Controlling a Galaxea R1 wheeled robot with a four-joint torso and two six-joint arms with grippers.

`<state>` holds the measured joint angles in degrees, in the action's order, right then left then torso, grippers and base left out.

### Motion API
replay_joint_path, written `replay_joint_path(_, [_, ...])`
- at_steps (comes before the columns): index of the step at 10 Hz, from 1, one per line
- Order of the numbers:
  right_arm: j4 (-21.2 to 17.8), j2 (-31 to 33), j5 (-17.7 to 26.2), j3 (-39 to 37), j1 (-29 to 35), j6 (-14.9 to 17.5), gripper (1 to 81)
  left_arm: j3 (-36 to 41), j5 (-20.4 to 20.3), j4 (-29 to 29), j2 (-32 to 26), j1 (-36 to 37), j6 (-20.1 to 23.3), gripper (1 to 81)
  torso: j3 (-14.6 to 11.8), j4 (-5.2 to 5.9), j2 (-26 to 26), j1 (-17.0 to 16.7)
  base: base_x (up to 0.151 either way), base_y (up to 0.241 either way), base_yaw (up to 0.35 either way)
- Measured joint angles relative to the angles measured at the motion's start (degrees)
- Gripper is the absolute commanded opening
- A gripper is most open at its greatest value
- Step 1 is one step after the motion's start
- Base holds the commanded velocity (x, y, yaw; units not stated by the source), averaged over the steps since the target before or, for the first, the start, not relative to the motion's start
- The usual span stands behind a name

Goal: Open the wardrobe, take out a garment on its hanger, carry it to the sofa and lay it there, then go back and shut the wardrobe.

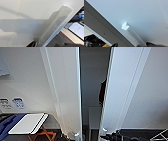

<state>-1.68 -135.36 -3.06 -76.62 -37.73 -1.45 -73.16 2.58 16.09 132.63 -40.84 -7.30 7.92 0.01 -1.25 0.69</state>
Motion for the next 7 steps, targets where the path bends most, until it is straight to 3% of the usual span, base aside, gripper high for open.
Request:
replay_joint_path(2, [2.43, 0.99, 1.77, 1.10, -0.11, 0.16, 81.1, 0.44, -1.44, 0.72, -0.80, -1.11, 0.41, 81.1, -0.02, 0.00, 0.00, 0.00, 0.000, 0.000, 0.000])
replay_joint_path(7, [3.83, 4.55, 0.94, 3.88, -2.21, 0.35, 81.1, 3.78, -1.82, 0.83, -5.38, -3.15, 1.00, 81.1, -0.06, 0.00, 0.00, 0.00, 0.000, 0.000, 0.000])
